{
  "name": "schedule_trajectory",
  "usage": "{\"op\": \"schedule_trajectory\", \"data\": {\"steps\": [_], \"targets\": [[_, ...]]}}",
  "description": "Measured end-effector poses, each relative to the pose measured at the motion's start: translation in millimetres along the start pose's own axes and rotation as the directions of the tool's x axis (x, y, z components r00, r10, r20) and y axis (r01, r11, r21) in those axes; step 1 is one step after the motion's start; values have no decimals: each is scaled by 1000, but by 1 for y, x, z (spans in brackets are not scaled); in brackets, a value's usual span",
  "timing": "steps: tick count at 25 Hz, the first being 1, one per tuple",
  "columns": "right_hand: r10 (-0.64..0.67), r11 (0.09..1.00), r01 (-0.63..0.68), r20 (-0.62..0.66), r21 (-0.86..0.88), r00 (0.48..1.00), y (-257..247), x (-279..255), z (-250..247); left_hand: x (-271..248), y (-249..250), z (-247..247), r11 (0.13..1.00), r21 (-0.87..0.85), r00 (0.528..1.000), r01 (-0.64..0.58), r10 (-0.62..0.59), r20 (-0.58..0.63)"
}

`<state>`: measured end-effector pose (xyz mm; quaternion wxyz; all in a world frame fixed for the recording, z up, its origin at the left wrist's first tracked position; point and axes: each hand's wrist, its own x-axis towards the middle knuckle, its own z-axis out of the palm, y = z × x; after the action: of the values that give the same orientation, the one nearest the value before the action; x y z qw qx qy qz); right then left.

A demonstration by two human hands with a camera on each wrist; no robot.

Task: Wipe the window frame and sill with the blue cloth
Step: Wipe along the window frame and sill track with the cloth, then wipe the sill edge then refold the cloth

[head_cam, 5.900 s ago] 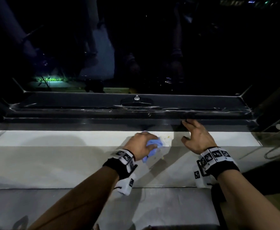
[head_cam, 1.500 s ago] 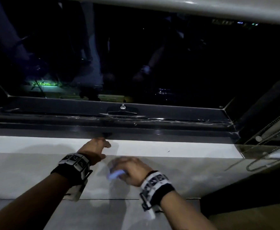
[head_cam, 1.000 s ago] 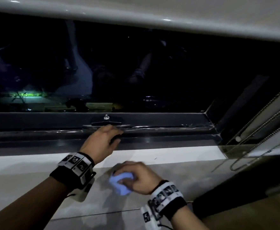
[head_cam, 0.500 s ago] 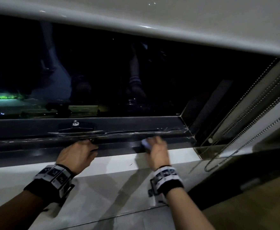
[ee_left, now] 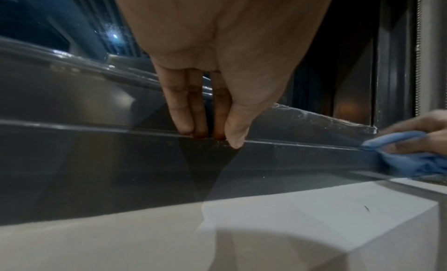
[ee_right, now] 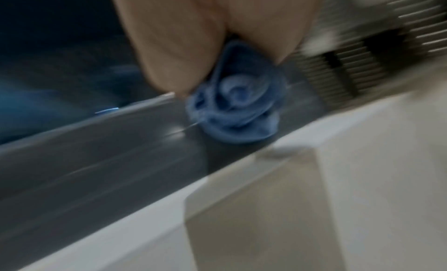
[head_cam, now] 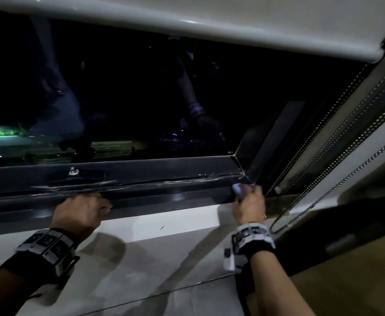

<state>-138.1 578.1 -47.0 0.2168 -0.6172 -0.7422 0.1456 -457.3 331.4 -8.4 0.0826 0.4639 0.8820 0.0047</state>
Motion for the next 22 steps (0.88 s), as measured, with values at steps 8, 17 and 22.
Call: {"op": "schedule_trajectory", "data": {"steps": [8, 17, 22], "targets": [[-212, 897, 267, -186, 353, 959, -5, -10, 8, -5, 9, -7, 1000, 30, 1000, 4, -3, -24], [-794, 594, 610, 260, 525, 550, -106, -92, 45, -17, -18, 6, 989, -86, 992, -121, 119, -34], [-319, 924, 283, 113, 258, 941, -92, -104, 56, -58, -97, 14, 977, -196, 994, 84, -95, -46]]}}
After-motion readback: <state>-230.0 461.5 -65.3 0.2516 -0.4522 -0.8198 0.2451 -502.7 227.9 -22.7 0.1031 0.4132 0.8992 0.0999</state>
